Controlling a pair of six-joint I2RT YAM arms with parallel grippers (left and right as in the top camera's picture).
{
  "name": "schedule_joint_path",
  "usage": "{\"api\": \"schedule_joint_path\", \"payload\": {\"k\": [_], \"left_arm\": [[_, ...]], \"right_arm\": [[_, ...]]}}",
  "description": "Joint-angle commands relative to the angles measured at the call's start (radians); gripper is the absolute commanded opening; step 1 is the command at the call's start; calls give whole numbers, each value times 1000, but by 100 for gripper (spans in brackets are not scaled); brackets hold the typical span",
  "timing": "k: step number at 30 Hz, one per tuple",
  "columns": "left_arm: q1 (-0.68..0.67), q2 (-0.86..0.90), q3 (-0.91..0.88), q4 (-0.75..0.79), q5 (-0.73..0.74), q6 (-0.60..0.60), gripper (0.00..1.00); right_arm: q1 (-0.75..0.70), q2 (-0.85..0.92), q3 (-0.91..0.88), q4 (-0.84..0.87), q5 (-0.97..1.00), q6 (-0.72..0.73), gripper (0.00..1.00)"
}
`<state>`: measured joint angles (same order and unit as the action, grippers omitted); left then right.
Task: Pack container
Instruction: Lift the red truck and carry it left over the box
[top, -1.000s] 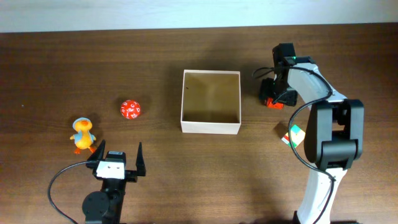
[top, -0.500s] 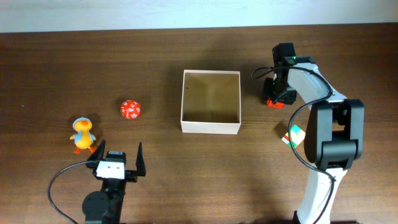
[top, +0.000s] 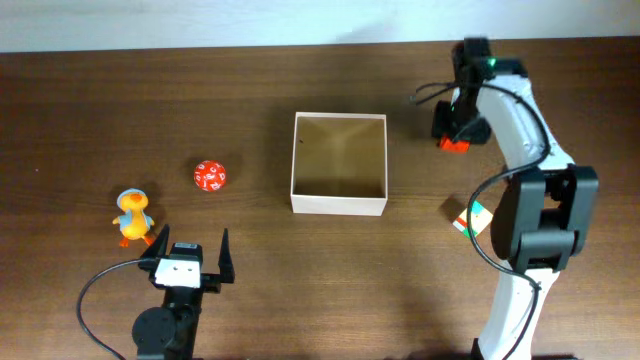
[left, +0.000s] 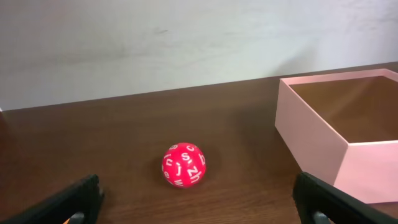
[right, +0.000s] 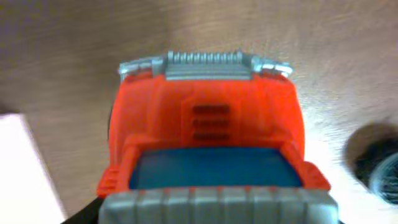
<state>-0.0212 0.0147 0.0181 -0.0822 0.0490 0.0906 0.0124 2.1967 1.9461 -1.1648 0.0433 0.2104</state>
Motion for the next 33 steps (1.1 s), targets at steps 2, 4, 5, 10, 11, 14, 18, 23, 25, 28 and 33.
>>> {"api": "schedule_joint_path", "payload": {"k": [2,4,5,10,11,14,18,23,25,28,33], "left_arm": [[-2,-8,-6,0,0,20,99],[-2,-8,-6,0,0,20,99],[-2,-8,-6,0,0,20,99],[-2,-8,-6,0,0,20,99],[-2,-8,-6,0,0,20,99],[-2,-8,-6,0,0,20,99],[-2,-8,-6,0,0,20,99],[-2,-8,-6,0,0,20,99],[-2,-8,-6,0,0,20,99],[-2,-8,-6,0,0,20,99],[-2,-8,-6,0,0,20,99]], "right_arm": [[-6,-3,175,-90,-166,-129,56],[-6,-3,246,-135,-277,-181,56],[-6,-3,282,-160,-343,-206,57],[-3,-7,419,-249,-715,-327,57],[1,-11,433,-259,-787,-346,57],[23,-19,443,-269,-927,-377,57],[87,-19,443,-268,-943,-379,60],[249,-17,443,-219,-700,-294,62],[300,-15,439,-199,-587,-243,62],[373,-13,428,-166,-428,-146,62],[478,27,425,-143,-142,92,62]]}}
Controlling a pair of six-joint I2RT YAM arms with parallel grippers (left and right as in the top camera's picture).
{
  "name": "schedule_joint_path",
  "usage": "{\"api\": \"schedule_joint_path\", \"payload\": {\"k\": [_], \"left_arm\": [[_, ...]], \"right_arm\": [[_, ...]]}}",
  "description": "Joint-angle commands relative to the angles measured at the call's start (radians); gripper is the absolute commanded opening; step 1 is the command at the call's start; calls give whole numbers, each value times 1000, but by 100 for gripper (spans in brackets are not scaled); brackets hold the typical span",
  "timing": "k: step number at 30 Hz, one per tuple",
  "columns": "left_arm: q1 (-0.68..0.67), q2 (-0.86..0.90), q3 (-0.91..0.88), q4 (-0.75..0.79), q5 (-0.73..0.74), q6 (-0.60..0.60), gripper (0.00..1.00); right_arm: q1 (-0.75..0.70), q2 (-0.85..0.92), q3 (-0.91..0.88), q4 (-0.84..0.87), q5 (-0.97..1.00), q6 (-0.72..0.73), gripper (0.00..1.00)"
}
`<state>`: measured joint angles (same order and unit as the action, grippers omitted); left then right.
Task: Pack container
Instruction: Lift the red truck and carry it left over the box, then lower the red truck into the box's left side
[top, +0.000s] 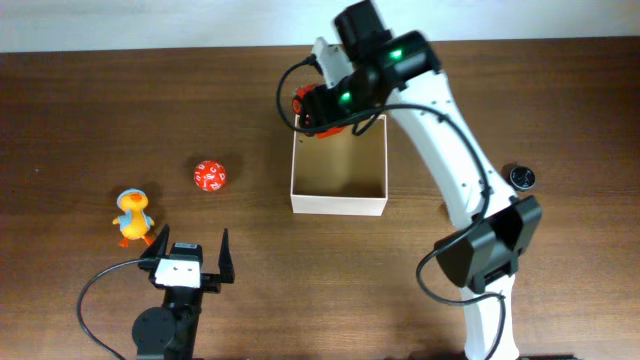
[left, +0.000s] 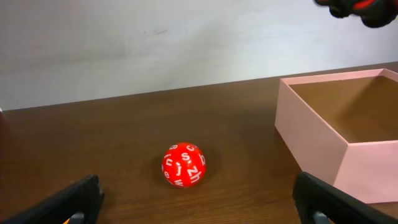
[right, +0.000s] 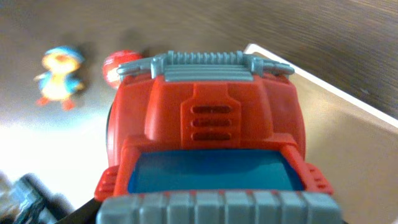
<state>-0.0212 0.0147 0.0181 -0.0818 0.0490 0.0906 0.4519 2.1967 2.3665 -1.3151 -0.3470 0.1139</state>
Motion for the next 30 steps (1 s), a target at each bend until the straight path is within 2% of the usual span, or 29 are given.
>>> {"api": "schedule_joint_path", "payload": {"k": [1,6,10,16,30], "left_arm": [[-2,-8,-6,-1,0,20,99],[-2,-8,-6,-1,0,20,99],[-2,-8,-6,-1,0,20,99],[-2,-8,-6,-1,0,20,99],[-2,-8,-6,-1,0,20,99]], "right_arm": [[50,38,5,8,283,224,62],[111,115,5,14,420,399,62],[127,178,5,30,421,445,62],[128,248,5,56,420,473,62],[129,251,5,100,435,471,63]]}}
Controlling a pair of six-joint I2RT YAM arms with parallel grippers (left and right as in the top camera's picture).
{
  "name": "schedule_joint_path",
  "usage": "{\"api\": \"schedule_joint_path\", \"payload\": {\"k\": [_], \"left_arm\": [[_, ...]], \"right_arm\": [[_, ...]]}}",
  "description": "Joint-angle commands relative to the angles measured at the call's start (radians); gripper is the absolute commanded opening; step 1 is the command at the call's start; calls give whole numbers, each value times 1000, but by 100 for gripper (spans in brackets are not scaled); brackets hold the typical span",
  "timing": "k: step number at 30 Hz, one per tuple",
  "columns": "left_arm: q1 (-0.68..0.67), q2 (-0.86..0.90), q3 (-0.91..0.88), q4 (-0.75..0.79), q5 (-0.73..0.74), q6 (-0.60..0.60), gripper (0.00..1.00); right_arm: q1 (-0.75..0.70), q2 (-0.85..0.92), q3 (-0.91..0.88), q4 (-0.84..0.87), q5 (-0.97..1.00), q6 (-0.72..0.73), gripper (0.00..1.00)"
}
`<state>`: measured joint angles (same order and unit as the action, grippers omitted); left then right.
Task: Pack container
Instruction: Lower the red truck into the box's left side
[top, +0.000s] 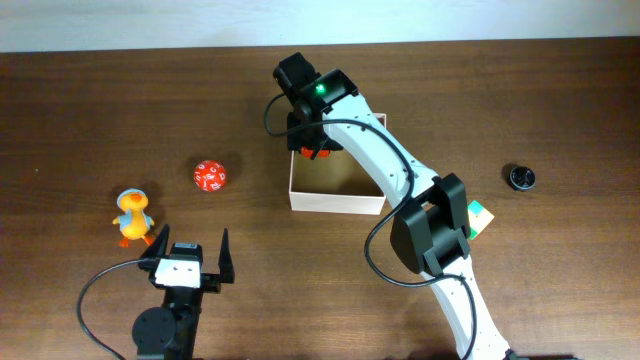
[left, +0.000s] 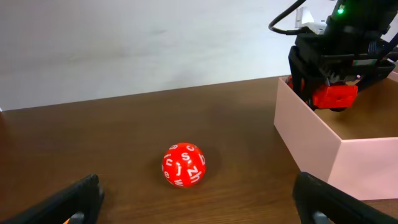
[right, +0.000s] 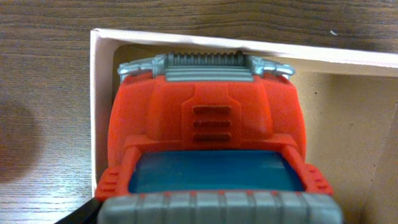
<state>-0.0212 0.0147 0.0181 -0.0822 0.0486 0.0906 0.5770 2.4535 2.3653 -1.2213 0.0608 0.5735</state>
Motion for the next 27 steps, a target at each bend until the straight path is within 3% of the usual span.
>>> {"api": "schedule_joint_path", "payload": {"k": [1,7,19,27], "left_arm": [[-2,-8,-6,0,0,20,99],[-2,-8,-6,0,0,20,99],[-2,-8,-6,0,0,20,99],[-2,-8,-6,0,0,20,99]], "right_arm": [[3,-6,6,6,26,11,63],[3,-6,6,-1,27,11,70],[-3,-11,14,-4,30,-19,71],[-18,-59,64,-133,31,-43,70]]}}
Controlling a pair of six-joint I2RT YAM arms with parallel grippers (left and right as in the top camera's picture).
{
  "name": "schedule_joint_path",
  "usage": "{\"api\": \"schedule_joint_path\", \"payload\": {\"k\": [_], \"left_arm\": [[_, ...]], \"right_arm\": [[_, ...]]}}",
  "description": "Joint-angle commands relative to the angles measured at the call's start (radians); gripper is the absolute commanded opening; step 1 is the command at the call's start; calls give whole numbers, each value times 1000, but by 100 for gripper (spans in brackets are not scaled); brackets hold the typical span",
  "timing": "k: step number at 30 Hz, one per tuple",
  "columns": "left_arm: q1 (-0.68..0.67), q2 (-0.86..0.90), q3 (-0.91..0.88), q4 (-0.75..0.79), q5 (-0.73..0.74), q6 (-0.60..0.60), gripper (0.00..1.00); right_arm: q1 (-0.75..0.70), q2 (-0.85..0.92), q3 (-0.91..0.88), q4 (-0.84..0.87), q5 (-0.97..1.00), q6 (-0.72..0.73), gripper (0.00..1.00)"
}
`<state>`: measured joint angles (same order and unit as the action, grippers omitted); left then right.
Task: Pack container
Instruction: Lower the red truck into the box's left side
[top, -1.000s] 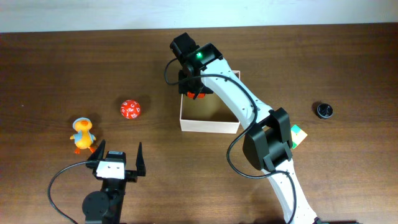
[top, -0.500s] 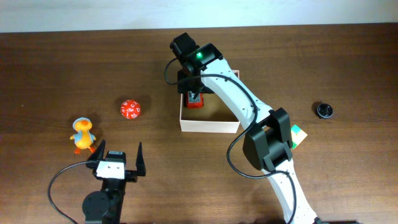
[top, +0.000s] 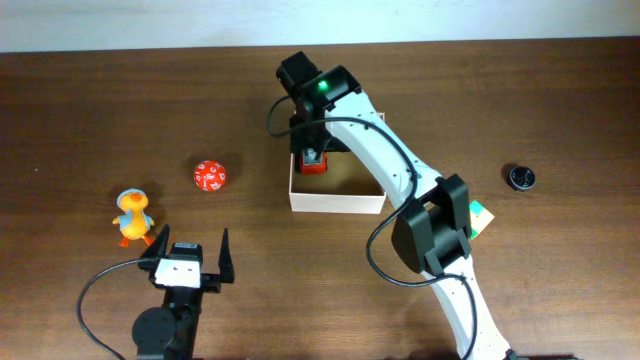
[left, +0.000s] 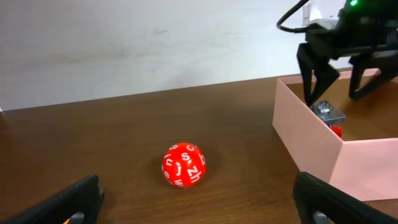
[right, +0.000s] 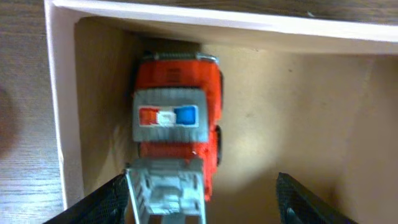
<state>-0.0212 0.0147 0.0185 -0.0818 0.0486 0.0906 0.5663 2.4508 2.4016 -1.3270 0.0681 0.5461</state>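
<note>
A red and grey toy truck (right: 176, 134) lies on the floor of the pale pink open box (top: 338, 204), against its left wall; it shows small in the overhead view (top: 313, 163) and over the box wall in the left wrist view (left: 328, 116). My right gripper (right: 202, 202) hangs open above the truck, touching nothing. A red ball with white letters (top: 210, 176) and an orange toy duck (top: 132, 217) lie on the table left of the box. My left gripper (left: 196, 199) rests open near the front edge, facing the ball (left: 183, 165).
A small black round object (top: 519, 178) lies on the table at the right. A green and white item (top: 478, 216) sits partly under the right arm. A pale wall runs along the table's far edge.
My right gripper has opened and let go of the toy truck, which now lies in the box by the left wall. The left arm, ball and duck have not moved.
My right gripper was shut on the truck at the table's right rear. It then held the truck above the box's far left corner, then over the inside of the box by the left wall. Now the truck lies in the box, released.
</note>
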Motion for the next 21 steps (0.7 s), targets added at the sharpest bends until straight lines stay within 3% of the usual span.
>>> {"api": "schedule_joint_path", "payload": {"k": [1,11,21], "left_arm": [[-2,-8,-7,-1,0,20,99],[-2,-8,-7,-1,0,20,99],[-2,-8,-7,-1,0,20,99]], "right_arm": [[-6,-63,28,-43,23,-16,70],[-3,-72,-3,-162,16,-45,60],[-3,-71,-125,-149,14,-44,60]]}}
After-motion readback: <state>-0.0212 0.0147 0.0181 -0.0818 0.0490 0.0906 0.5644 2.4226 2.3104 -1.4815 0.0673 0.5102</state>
